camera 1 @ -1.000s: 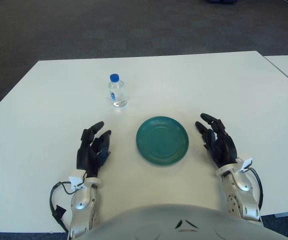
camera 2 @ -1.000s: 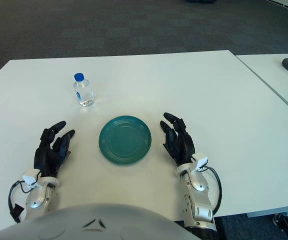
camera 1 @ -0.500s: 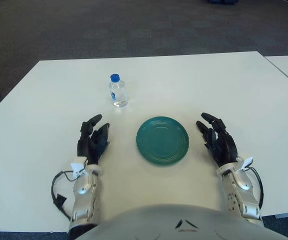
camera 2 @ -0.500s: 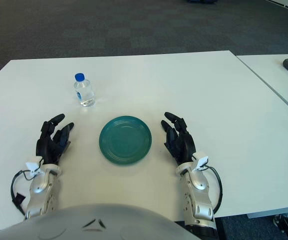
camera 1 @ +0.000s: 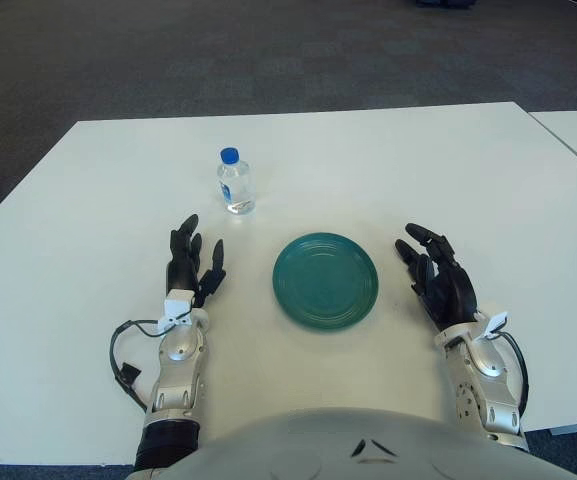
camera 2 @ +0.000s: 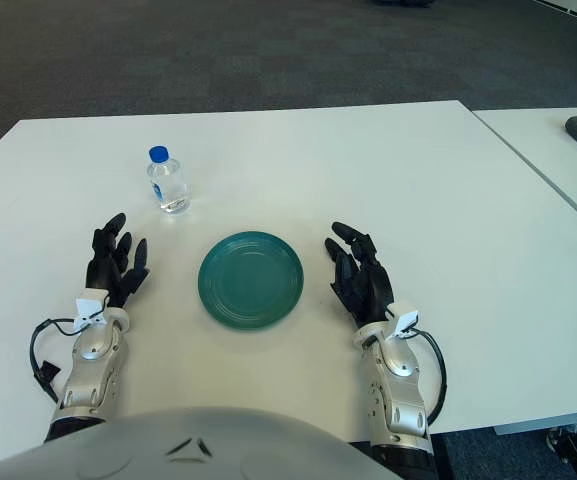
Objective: Put the bottle into the plate.
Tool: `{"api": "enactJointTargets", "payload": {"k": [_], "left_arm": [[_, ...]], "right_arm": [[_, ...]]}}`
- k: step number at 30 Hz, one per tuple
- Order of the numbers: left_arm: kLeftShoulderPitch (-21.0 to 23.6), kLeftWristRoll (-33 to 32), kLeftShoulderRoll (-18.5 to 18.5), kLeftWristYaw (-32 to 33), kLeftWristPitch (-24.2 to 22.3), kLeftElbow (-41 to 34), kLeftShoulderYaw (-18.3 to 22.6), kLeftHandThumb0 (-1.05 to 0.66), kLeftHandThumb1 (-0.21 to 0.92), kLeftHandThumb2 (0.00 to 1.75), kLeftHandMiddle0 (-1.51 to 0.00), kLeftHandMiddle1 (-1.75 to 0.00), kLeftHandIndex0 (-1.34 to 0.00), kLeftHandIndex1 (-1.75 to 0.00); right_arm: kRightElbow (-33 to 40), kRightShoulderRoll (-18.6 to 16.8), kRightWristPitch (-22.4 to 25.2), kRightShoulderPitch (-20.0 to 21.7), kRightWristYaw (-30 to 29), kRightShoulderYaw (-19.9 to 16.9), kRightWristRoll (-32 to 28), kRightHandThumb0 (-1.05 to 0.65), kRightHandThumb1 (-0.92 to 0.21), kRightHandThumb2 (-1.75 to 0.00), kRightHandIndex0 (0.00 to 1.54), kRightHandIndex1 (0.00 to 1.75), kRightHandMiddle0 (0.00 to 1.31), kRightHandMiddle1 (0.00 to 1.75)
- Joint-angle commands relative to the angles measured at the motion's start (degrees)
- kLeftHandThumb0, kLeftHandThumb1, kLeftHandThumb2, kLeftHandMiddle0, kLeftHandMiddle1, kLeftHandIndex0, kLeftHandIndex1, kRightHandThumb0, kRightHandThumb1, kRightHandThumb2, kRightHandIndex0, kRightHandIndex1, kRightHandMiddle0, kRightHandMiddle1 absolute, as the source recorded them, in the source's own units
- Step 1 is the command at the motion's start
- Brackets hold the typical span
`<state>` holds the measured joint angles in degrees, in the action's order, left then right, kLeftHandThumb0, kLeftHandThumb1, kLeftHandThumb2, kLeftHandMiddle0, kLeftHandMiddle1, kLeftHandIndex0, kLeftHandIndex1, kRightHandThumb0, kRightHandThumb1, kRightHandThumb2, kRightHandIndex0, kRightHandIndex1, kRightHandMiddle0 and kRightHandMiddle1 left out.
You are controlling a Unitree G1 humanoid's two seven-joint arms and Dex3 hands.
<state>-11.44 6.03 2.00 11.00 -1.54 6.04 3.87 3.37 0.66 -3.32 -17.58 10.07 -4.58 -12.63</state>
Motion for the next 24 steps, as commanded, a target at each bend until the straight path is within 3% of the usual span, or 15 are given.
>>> {"api": "enactJointTargets", "payload": {"k": [1, 7, 24], "left_arm": [[-0.46, 1.34, -0.53, -0.28, -6.0, 1.83, -1.04, -0.94, 0.92, 0.67, -0.02, 0.0, 0.0, -0.05], [1.31, 2.31, -1.56, -1.33, -10.87, 1.52, -1.92, -1.0, 0.92, 0.67, 0.0, 0.0, 0.0, 0.0], [6.31, 5.3, -2.43, -1.28, -14.63, 3.89, -4.92, -1.05, 0.92, 0.56, 0.0, 0.0, 0.0, 0.0]], "right_arm": [[-6.91, 0.05, 3.54, -3.5, -0.92, -0.52, 0.69, -0.64, -0.92, -0.64, 0.51, 0.36, 0.05, 0.89], [-8.87, 0.03, 1.27, -3.08, -0.45, -1.08, 0.35, -0.66, -0.92, -0.63, 0.5, 0.37, 0.07, 0.89], [-12.92, -0.22, -2.51, -1.88, 2.34, -2.9, -2.51, -0.66, -0.92, -0.62, 0.46, 0.38, 0.1, 0.91]]}}
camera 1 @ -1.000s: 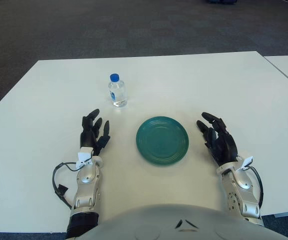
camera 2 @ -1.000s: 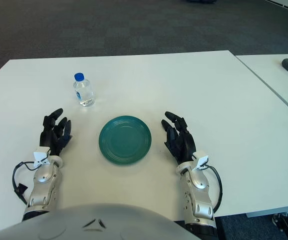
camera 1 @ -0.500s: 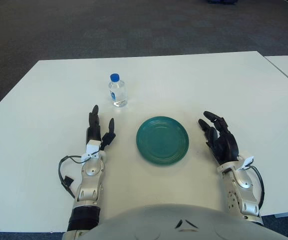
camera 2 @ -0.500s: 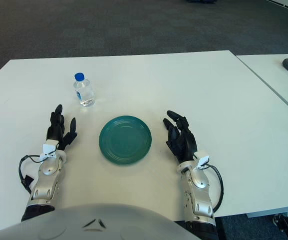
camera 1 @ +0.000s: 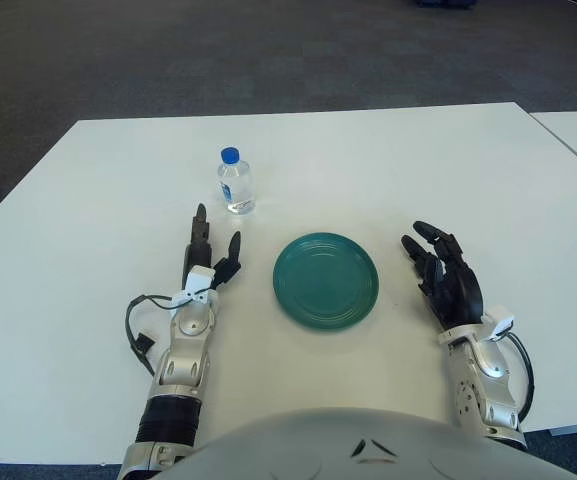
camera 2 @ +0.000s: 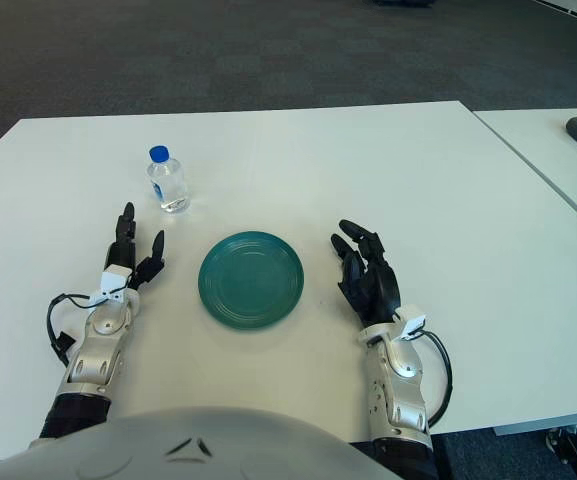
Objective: Put the bottle into the plate.
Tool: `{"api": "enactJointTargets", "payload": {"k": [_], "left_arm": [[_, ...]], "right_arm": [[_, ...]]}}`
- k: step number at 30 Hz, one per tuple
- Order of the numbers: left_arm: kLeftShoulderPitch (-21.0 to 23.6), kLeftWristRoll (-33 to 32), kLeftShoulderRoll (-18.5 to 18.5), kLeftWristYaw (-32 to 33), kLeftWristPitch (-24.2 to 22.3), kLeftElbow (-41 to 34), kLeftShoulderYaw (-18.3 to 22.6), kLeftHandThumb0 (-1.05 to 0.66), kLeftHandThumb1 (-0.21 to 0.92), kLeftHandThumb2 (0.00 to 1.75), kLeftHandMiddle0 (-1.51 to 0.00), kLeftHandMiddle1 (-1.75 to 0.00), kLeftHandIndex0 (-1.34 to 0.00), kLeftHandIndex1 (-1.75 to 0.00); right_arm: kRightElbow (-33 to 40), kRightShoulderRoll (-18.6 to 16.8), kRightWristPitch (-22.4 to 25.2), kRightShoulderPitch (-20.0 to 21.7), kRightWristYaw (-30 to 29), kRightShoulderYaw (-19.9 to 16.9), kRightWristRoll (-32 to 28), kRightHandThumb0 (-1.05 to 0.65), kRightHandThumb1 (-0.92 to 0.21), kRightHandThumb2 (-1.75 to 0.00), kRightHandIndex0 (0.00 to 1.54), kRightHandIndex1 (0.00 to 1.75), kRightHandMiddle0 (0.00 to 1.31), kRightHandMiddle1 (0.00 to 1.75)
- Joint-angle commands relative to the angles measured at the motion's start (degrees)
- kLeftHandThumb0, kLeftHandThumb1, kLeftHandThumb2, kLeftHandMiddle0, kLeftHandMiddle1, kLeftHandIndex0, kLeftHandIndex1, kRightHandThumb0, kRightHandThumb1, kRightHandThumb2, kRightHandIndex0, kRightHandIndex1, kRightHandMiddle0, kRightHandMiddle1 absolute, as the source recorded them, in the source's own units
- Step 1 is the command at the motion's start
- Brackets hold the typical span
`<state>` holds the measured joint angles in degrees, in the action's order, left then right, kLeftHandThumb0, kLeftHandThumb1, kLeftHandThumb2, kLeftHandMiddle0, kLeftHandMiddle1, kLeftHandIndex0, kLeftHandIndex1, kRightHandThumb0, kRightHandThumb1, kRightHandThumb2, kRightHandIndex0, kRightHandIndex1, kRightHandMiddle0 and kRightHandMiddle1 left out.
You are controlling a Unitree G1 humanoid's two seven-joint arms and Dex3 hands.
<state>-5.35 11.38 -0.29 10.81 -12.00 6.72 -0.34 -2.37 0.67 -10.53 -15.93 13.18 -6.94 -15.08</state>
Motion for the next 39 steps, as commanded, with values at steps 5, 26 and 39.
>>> {"api": "enactJointTargets", "payload": {"k": [5, 26, 39], "left_arm": [[3.81, 0.11, -1.3, -1.27, -3.74, 6.03, -0.08, -1.05, 0.92, 0.52, 0.0, 0.0, 0.0, 0.0], [24.89, -8.19, -4.89, -3.8, 6.7, 31.74, 7.37, -1.05, 0.92, 0.37, 0.0, 0.0, 0.0, 0.0], [29.15, -8.26, -5.6, -2.28, 11.62, 40.18, 7.28, -1.05, 0.92, 0.35, 0.0, 0.0, 0.0, 0.0]], "right_arm": [[-8.12, -0.15, 3.88, -3.12, -0.42, -0.84, -0.01, -0.64, -0.92, -0.61, 0.48, 0.39, 0.12, 0.91], [-14.12, 1.65, -1.97, -1.17, 4.21, -2.06, -1.58, -0.63, -0.92, -0.57, 0.44, 0.5, 0.13, 0.94], [-16.53, 2.73, -4.08, 0.28, 5.57, -3.41, -1.83, -0.64, -0.92, -0.57, 0.43, 0.57, 0.11, 0.94]]}}
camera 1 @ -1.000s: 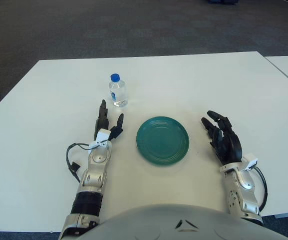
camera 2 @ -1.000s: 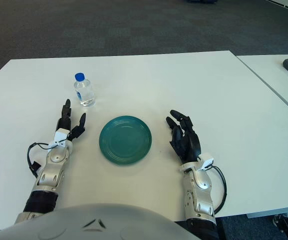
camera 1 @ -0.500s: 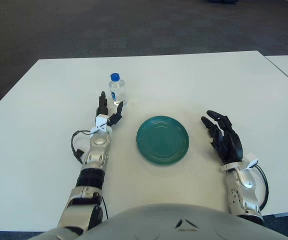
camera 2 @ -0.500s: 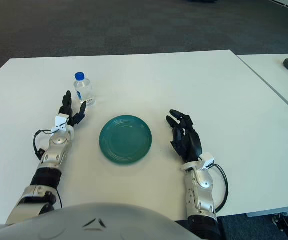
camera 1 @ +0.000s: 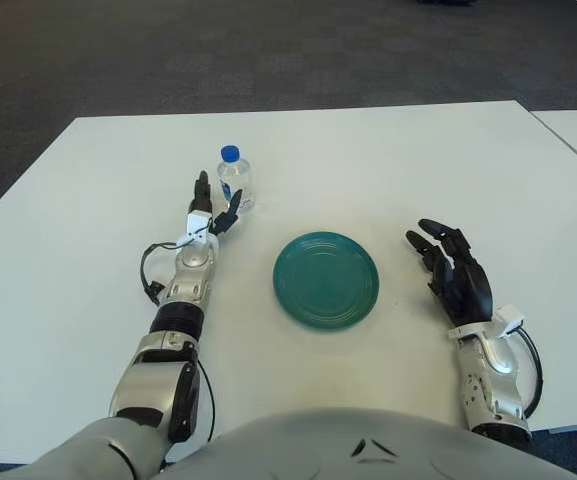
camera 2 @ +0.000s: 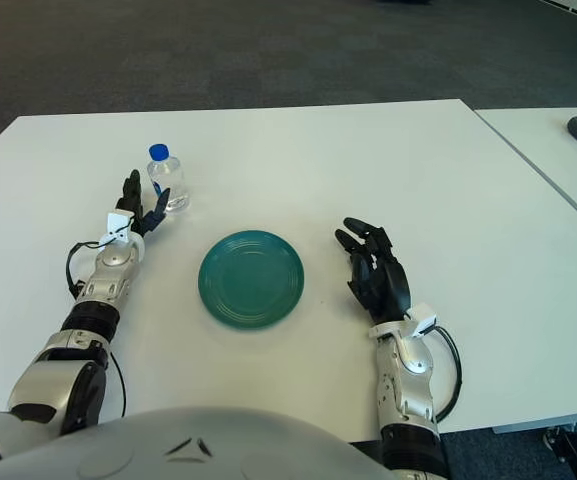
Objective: Put the bottle into the plate.
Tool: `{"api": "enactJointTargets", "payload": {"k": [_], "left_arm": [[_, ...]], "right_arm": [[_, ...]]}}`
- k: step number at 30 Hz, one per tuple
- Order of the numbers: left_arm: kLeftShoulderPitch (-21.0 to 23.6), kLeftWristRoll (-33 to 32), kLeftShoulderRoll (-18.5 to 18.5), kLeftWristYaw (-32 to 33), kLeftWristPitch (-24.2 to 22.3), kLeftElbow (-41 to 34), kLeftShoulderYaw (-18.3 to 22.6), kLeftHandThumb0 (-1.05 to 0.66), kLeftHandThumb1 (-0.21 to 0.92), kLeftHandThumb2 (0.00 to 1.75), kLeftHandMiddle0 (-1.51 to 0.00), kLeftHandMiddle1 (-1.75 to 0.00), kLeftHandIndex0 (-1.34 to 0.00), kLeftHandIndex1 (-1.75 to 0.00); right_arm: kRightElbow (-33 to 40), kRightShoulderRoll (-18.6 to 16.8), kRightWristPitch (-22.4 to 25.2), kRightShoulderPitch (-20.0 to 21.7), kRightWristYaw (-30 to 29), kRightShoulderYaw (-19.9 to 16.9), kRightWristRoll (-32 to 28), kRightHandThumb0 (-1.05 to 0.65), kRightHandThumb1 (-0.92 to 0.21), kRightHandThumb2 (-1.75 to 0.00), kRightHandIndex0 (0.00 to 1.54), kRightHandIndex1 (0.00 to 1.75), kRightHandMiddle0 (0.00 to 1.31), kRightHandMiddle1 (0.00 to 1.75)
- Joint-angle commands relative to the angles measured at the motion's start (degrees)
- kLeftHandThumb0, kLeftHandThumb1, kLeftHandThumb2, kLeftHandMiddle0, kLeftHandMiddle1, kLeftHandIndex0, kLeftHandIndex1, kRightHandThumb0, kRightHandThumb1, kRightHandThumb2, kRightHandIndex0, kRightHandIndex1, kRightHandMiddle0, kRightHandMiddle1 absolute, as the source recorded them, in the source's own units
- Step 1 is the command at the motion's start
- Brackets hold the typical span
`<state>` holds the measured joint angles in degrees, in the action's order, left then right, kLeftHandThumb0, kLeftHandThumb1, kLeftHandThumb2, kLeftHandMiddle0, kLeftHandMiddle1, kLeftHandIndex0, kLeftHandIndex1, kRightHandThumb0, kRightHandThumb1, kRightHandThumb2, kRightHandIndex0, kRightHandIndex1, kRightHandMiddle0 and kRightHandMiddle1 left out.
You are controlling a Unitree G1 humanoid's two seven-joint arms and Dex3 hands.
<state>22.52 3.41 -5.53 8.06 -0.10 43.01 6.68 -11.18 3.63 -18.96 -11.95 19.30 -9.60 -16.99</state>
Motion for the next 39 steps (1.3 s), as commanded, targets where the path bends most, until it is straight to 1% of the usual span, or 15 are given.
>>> {"api": "enactJointTargets", "payload": {"k": [1, 6, 11, 15, 19, 24, 30, 35, 39], "left_arm": [[1.81, -0.37, -0.33, 0.66, 0.02, 4.89, 0.38, -1.05, 0.92, 0.34, 0.0, 0.0, 0.0, 0.0], [5.89, -1.01, -0.27, 2.23, 0.9, 11.67, 1.35, -1.05, 0.92, 0.32, 0.0, 0.0, 0.0, 0.0], [8.59, -0.96, -0.34, 3.51, 1.73, 15.68, 1.44, -1.05, 0.92, 0.34, 0.0, 0.0, 0.0, 0.0], [11.82, 0.3, -0.77, 3.8, 2.66, 19.47, 0.2, -1.05, 0.92, 0.35, 0.0, 0.0, 0.0, 0.0], [12.76, 0.92, -1.03, 3.66, 4.18, 21.28, -0.65, -1.05, 0.92, 0.36, 0.0, 0.0, 0.0, 0.0], [14.69, 3.25, -1.49, 2.71, 6.11, 23.11, -3.38, -1.05, 0.92, 0.32, 0.0, 0.0, 0.0, 0.0], [16.94, 4.14, -1.23, 3.75, 5.61, 25.26, -4.49, -1.05, 0.92, 0.27, 0.0, 0.0, 0.0, 0.0], [20.11, 4.92, -1.24, 4.13, 4.37, 28.0, -5.16, -1.05, 0.92, 0.32, 0.0, 0.0, 0.0, 0.0], [21.34, 5.39, -1.27, 4.04, 4.4, 29.17, -5.7, -1.05, 0.92, 0.36, 0.0, 0.0, -0.02, -0.01]], "right_arm": [[-7.8, -0.09, 4.57, -3.6, -0.68, -0.84, 0.07, -0.65, -0.92, -0.58, 0.42, 0.58, 0.1, 0.95], [-6.68, 0.51, 6.42, -3.76, -1.85, -1.13, 0.15, -0.67, -0.92, -0.59, 0.4, 0.6, 0.09, 0.96], [-6.81, 0.78, 6.63, -3.61, -2.0, -1.16, -0.01, -0.68, -0.92, -0.6, 0.39, 0.6, 0.09, 0.97], [-7.28, 1.16, 6.71, -3.3, -1.78, -1.41, -0.27, -0.68, -0.92, -0.6, 0.39, 0.6, 0.09, 0.97], [-7.46, 1.31, 6.82, -3.16, -1.62, -1.6, -0.35, -0.68, -0.92, -0.6, 0.39, 0.6, 0.09, 0.97], [-7.75, 1.51, 6.84, -2.99, -1.36, -1.86, -0.49, -0.68, -0.92, -0.6, 0.39, 0.6, 0.09, 0.97], [-8.0, 1.6, 6.81, -2.83, -1.14, -2.08, -0.54, -0.68, -0.92, -0.6, 0.39, 0.6, 0.09, 0.98], [-8.1, 1.61, 6.72, -2.87, -1.03, -2.14, -0.56, -0.68, -0.92, -0.6, 0.39, 0.6, 0.08, 0.98], [-8.06, 1.53, 6.61, -3.04, -0.98, -2.13, -0.53, -0.68, -0.92, -0.6, 0.39, 0.6, 0.08, 0.98]]}}
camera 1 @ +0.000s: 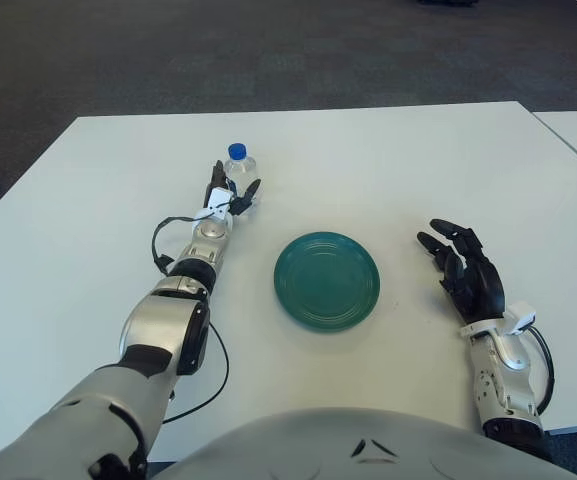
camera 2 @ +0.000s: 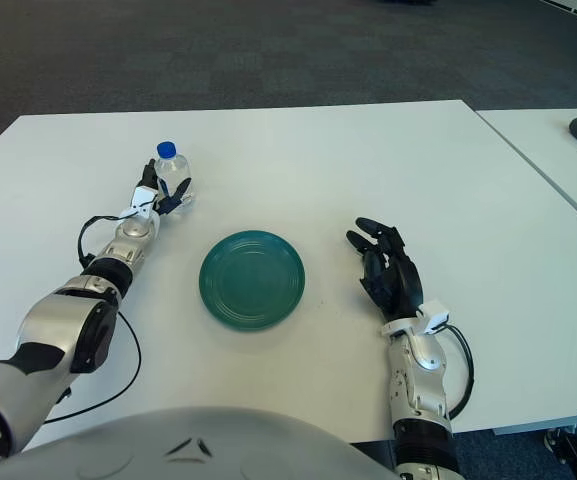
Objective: Put the bottle into the plate.
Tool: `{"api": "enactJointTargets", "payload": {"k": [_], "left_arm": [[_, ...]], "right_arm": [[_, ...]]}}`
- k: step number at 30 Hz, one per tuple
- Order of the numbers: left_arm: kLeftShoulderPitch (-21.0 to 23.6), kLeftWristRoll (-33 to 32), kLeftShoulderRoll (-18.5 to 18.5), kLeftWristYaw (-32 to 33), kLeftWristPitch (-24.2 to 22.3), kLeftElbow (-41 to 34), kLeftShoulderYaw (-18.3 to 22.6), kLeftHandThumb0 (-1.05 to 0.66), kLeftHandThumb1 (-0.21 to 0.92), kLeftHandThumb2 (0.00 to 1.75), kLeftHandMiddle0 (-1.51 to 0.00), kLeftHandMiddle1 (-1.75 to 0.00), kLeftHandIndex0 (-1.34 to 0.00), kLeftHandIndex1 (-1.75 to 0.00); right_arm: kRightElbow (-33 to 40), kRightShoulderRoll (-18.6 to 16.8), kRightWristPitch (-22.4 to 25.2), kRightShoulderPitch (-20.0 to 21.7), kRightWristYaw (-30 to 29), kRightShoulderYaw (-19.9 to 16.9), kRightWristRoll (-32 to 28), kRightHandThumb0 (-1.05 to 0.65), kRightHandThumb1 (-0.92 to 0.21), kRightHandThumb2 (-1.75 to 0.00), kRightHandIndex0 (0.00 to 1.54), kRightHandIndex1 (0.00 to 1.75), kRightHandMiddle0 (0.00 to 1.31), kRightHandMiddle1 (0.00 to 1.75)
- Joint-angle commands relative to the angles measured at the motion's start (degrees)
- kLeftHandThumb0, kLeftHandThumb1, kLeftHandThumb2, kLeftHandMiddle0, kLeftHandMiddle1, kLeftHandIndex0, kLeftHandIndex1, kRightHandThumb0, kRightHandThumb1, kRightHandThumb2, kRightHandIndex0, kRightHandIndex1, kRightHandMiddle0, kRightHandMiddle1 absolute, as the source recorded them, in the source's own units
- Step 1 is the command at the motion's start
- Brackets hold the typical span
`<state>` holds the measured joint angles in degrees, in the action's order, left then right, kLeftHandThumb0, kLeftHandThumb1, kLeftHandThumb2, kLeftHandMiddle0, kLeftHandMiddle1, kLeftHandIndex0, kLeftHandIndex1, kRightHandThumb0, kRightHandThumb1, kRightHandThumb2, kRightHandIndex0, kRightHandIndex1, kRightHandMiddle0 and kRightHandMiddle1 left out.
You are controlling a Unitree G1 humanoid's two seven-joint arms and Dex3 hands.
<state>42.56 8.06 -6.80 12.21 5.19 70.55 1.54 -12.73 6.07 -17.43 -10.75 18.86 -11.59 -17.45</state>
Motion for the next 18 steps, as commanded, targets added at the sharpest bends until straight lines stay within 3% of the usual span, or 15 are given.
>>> {"api": "enactJointTargets", "payload": {"k": [1, 8, 9, 11, 13, 15, 18], "left_arm": [[1.48, 0.88, 0.01, -0.14, -0.82, 1.8, -0.73, -1.05, 0.92, 0.36, -0.01, 0.0, -0.03, -0.02], [3.77, 2.88, 1.28, -0.23, -1.35, 2.35, -2.96, -1.05, 0.92, 0.34, -0.08, -0.04, -0.08, -0.06], [3.9, 3.2, 1.39, -0.23, -1.33, 2.34, -3.33, -1.05, 0.92, 0.31, -0.13, -0.08, -0.05, -0.25], [4.0, 3.84, 1.5, -0.26, -1.22, 2.31, -4.06, -1.05, 0.92, 0.27, -0.18, -0.14, -0.03, -0.44], [4.06, 5.29, 1.58, -0.16, -1.02, 2.39, -5.5, -1.02, 0.91, 0.22, -0.18, -0.36, -0.01, -0.69], [4.2, 6.92, 1.79, 0.07, -1.02, 2.54, -7.12, -0.93, 0.9, 0.13, -0.22, -0.88, 0.0, -1.22], [4.72, 8.7, 2.76, 0.87, -1.54, 2.74, -8.96, -0.83, 0.88, 0.07, -0.3, -1.32, -0.07, -1.57]], "right_arm": [[-6.49, -0.93, 5.05, -4.29, -0.52, -0.13, -0.05, -0.68, -0.92, -0.6, 0.39, 0.6, 0.08, 0.98], [-6.06, -1.2, 4.92, -4.76, -0.51, -0.03, 0.09, -0.68, -0.92, -0.6, 0.39, 0.6, 0.08, 0.98], [-6.04, -1.22, 4.92, -4.78, -0.51, -0.03, 0.1, -0.68, -0.92, -0.6, 0.39, 0.6, 0.08, 0.98], [-5.99, -1.27, 4.9, -4.84, -0.51, -0.01, 0.13, -0.68, -0.92, -0.6, 0.39, 0.6, 0.08, 0.98], [-5.92, -1.32, 4.87, -4.92, -0.52, 0.02, 0.17, -0.68, -0.92, -0.6, 0.39, 0.6, 0.08, 0.98], [-5.9, -1.39, 4.83, -4.97, -0.53, 0.03, 0.21, -0.68, -0.92, -0.6, 0.39, 0.6, 0.08, 0.98], [-5.88, -1.47, 4.77, -5.03, -0.54, 0.05, 0.27, -0.68, -0.92, -0.6, 0.39, 0.6, 0.08, 0.98]]}}
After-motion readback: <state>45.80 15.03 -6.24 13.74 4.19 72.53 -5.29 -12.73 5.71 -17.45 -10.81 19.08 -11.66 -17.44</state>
